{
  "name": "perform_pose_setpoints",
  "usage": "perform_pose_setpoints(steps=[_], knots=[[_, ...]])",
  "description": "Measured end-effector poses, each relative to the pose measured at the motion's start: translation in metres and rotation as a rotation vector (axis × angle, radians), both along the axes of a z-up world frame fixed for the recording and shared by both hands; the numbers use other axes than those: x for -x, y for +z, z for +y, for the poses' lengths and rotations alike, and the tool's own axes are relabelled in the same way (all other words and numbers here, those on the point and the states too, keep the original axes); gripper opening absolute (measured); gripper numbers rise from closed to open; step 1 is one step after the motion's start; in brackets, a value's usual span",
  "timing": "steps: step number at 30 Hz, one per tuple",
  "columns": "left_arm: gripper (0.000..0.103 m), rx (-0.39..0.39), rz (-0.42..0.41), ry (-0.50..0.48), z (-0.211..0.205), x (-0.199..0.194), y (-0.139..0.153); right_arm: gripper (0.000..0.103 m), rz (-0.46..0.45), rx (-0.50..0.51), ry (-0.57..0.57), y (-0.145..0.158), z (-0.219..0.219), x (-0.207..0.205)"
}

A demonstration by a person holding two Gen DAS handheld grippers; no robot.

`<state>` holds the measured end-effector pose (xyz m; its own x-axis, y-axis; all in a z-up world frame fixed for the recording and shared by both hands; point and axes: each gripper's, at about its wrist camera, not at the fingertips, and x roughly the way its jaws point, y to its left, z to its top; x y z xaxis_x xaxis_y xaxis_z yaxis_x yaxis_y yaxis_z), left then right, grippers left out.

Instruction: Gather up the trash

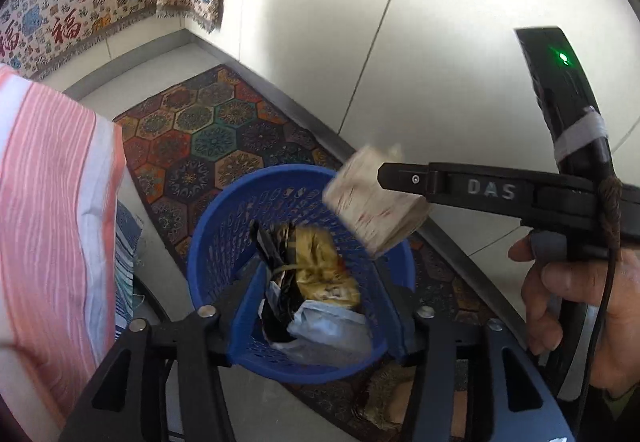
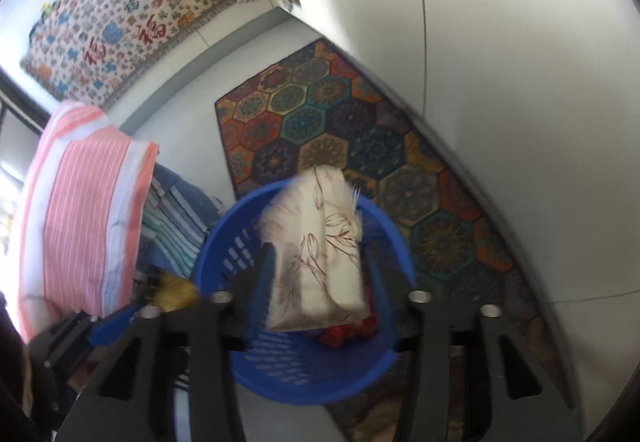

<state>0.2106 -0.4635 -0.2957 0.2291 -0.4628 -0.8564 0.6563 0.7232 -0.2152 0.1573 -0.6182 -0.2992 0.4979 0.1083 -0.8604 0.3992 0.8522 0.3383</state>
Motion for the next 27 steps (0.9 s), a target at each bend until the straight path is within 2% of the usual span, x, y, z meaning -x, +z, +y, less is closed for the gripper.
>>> perform_pose_setpoints(steps=[3,6,8,11,12,14,17,18,23,27], knots=[[0.058,0.006,0.023,0.016,-0.001,-0.008,0.000,0.071,-0.025,0.002,-0.044,0.004,-0.006,0.012],[0.060,0.040,-0.018,0.010,0.005,-0.004,0.018,0.077,-0.047,0.026,-0.103,0.023,-0.013,0.022],[0.066,0.051,-0.063,0.007,0.009,0.003,0.037,0.082,-0.076,0.053,-0.124,0.046,-0.014,0.032],[0.078,0.086,-0.116,0.002,0.015,0.016,0.073,0.100,-0.116,0.066,-0.129,0.078,-0.010,0.048],[0.084,0.098,-0.129,-0.002,0.019,0.022,0.085,0.102,-0.127,0.070,-0.124,0.089,-0.008,0.054],[0.086,0.114,-0.149,-0.014,0.027,0.035,0.107,0.102,-0.130,0.084,-0.105,0.108,0.001,0.068],[0.101,0.078,-0.144,-0.021,0.037,0.048,0.125,0.103,-0.105,0.128,-0.082,0.131,0.024,0.094],[0.103,0.071,-0.149,-0.015,0.042,0.053,0.130,0.103,-0.091,0.148,-0.077,0.137,0.033,0.104],[0.103,0.001,-0.210,0.004,0.068,0.084,0.142,0.103,-0.058,0.276,-0.083,0.158,0.078,0.153],[0.103,-0.047,-0.267,0.006,0.085,0.107,0.149,0.103,-0.041,0.286,-0.072,0.163,0.098,0.178]])
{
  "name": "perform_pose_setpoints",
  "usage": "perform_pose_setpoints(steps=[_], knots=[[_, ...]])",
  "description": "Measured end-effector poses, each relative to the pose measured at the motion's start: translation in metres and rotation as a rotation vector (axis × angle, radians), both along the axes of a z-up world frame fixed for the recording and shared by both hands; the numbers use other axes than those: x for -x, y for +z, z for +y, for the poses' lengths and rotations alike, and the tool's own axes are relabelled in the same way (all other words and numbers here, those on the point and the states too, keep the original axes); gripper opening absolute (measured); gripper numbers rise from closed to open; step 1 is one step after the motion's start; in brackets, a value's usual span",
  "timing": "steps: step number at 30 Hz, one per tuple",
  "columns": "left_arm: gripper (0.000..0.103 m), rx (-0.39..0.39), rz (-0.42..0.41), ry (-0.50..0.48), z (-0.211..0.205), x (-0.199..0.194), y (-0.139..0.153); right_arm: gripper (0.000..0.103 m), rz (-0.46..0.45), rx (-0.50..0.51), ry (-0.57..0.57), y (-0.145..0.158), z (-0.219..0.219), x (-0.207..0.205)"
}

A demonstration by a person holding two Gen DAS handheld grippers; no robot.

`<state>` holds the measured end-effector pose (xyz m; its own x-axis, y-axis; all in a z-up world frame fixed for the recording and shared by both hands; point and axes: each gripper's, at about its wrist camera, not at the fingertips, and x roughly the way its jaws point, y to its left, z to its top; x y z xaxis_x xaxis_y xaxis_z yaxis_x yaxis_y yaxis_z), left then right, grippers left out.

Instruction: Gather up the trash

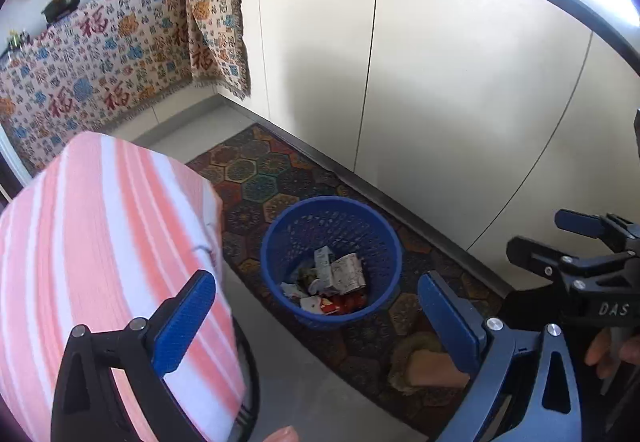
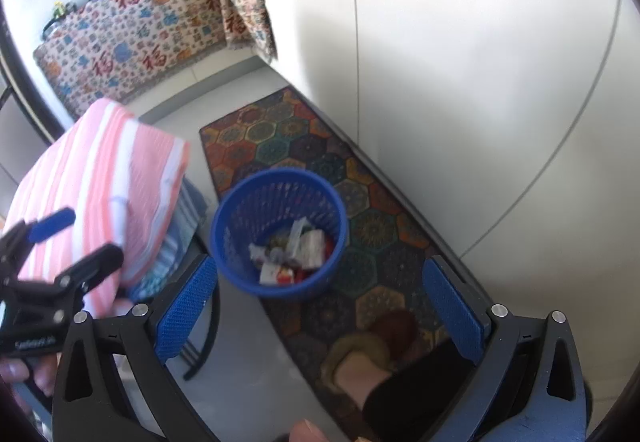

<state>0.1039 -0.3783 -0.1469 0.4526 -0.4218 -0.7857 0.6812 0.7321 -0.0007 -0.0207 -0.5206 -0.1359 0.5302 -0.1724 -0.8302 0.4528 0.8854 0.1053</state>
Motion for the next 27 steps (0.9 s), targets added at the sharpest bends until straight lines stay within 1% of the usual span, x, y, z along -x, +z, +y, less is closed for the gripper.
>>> perform_pose_setpoints(steps=[3,5,6,9,10,12,16,22,27], knots=[[0.103,-0.081,-0.036,0.034,0.006,0.013,0.004,0.103,0.009,0.010,0.005,0.006,0.009,0.014],[0.103,-0.109,-0.046,0.043,0.010,0.020,0.007,0.103,0.012,0.015,0.005,0.010,0.011,0.022],[0.103,-0.102,-0.028,0.042,0.013,0.020,0.009,0.103,0.014,0.015,0.008,0.012,0.013,0.024],[0.103,-0.071,0.062,0.029,0.021,0.017,0.017,0.103,0.022,0.009,0.019,0.017,0.018,0.030],[0.103,-0.061,0.077,0.024,0.022,0.016,0.019,0.103,0.015,-0.001,0.024,0.019,0.018,0.031],[0.103,-0.047,0.066,0.016,0.024,0.018,0.024,0.103,0.006,-0.009,0.027,0.020,0.021,0.033],[0.103,-0.055,0.047,0.015,0.021,0.023,0.021,0.103,-0.003,-0.007,0.027,0.021,0.026,0.032],[0.103,-0.045,0.058,0.018,0.024,0.022,0.024,0.103,0.000,-0.008,0.040,0.021,0.031,0.029],[0.103,-0.041,0.051,0.021,0.026,0.021,0.027,0.103,0.001,-0.006,0.049,0.022,0.034,0.028]])
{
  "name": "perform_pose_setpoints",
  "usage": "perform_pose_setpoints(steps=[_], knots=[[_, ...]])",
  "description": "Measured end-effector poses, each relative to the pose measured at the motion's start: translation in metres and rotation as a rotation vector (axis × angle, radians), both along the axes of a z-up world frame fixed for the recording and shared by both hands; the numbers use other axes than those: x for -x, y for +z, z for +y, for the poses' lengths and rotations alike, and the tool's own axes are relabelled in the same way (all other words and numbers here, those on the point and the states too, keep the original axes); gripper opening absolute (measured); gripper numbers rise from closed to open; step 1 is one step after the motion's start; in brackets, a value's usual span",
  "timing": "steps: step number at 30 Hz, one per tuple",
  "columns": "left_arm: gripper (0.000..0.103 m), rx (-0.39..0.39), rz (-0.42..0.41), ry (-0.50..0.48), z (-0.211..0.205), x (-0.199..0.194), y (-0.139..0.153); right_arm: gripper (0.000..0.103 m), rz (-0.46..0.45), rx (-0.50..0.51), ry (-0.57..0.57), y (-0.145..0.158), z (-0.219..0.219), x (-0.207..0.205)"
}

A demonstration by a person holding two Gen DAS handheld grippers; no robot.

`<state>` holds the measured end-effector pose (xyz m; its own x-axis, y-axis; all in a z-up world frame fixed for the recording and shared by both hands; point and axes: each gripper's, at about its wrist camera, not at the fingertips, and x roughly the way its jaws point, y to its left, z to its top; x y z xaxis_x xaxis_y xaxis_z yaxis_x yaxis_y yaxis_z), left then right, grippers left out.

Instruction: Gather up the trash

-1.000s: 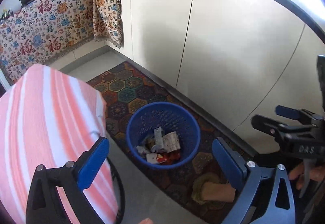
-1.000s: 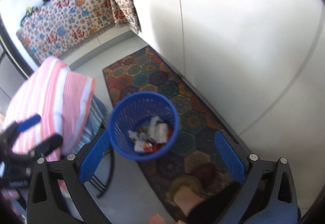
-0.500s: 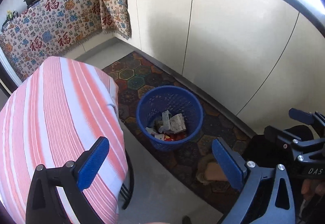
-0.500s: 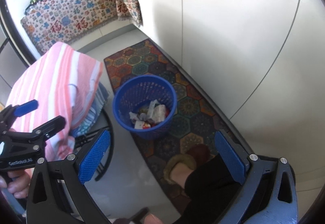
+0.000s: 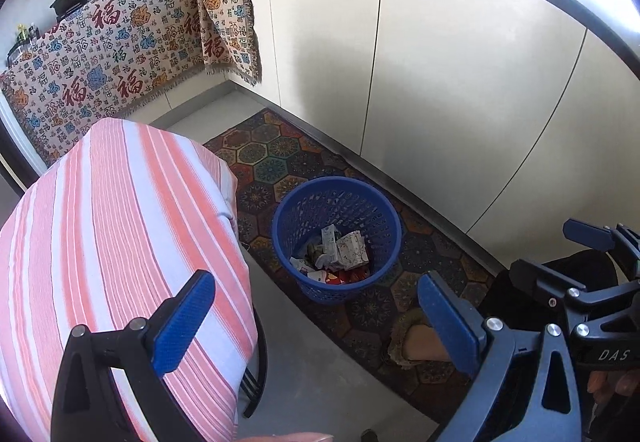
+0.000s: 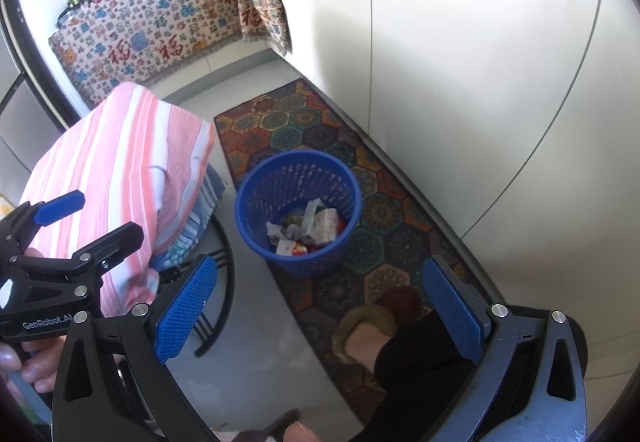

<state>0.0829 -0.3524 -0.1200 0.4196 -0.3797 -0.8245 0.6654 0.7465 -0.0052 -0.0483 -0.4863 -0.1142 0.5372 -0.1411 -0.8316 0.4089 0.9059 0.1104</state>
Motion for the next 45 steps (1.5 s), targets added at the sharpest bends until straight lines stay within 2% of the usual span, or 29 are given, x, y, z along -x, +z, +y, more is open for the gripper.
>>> perform_pose_setpoints(steps=[45], knots=[[0.103,-0.014,0.009,0.018,0.0002,-0.0059,-0.0041,0.103,0.000,-0.010,0.022,0.0009,0.0050,-0.0030]])
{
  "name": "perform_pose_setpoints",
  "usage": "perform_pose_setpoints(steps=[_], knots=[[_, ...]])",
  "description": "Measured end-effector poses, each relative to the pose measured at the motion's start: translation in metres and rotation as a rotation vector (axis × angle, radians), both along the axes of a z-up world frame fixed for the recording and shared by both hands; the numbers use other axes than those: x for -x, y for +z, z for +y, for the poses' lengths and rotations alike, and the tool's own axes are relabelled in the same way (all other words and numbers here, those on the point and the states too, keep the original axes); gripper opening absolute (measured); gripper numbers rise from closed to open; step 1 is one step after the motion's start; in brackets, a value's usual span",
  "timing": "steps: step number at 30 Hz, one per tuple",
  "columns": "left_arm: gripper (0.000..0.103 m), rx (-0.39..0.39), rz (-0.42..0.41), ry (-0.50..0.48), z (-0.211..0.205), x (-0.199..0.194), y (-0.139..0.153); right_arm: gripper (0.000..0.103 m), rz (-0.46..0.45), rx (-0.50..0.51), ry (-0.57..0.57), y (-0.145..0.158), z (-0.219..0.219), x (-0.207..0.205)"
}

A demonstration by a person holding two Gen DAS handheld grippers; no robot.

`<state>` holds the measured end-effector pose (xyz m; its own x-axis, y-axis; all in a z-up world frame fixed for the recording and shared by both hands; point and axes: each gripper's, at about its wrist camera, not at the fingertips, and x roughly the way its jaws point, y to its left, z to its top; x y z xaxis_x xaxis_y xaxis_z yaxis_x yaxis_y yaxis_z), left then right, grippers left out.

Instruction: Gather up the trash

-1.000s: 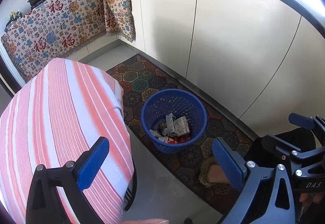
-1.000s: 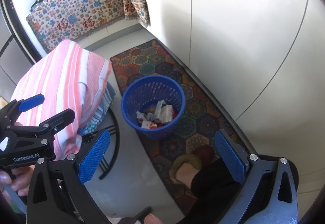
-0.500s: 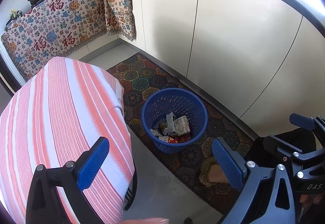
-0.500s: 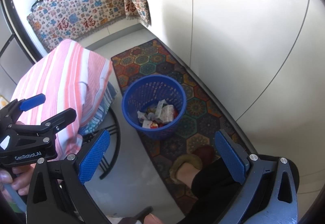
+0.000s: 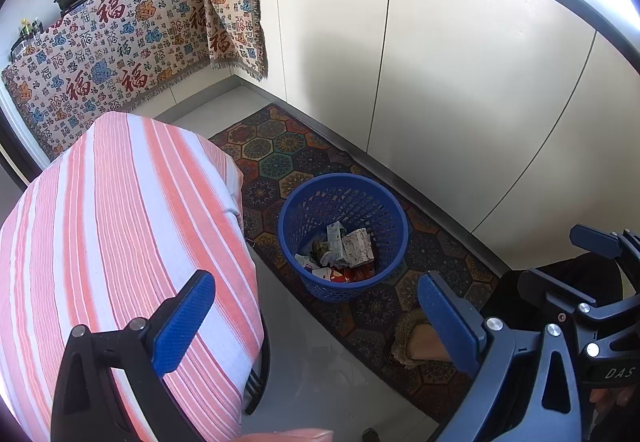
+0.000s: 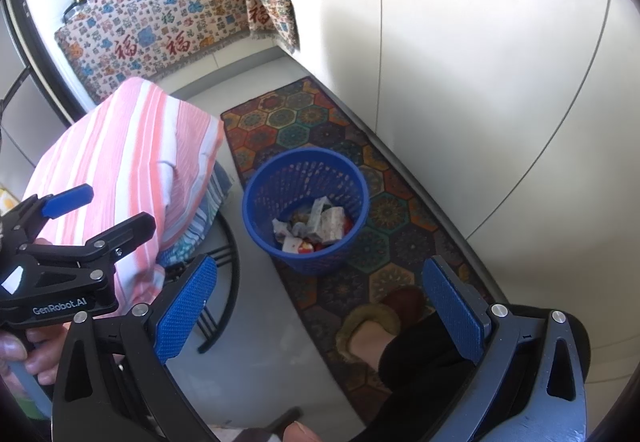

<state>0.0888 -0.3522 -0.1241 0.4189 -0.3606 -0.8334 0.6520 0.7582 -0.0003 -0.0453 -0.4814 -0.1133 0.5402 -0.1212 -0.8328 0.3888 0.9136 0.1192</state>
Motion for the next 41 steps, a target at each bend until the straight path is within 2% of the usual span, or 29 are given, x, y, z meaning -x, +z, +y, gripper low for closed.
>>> perform_pose_setpoints(steps=[41], knots=[[0.103,0.005,-0.001,-0.027,0.0017,0.0061,-0.0044,0.103,0.011,-0.019,-0.012,-0.0057,0.0005,0.0012]])
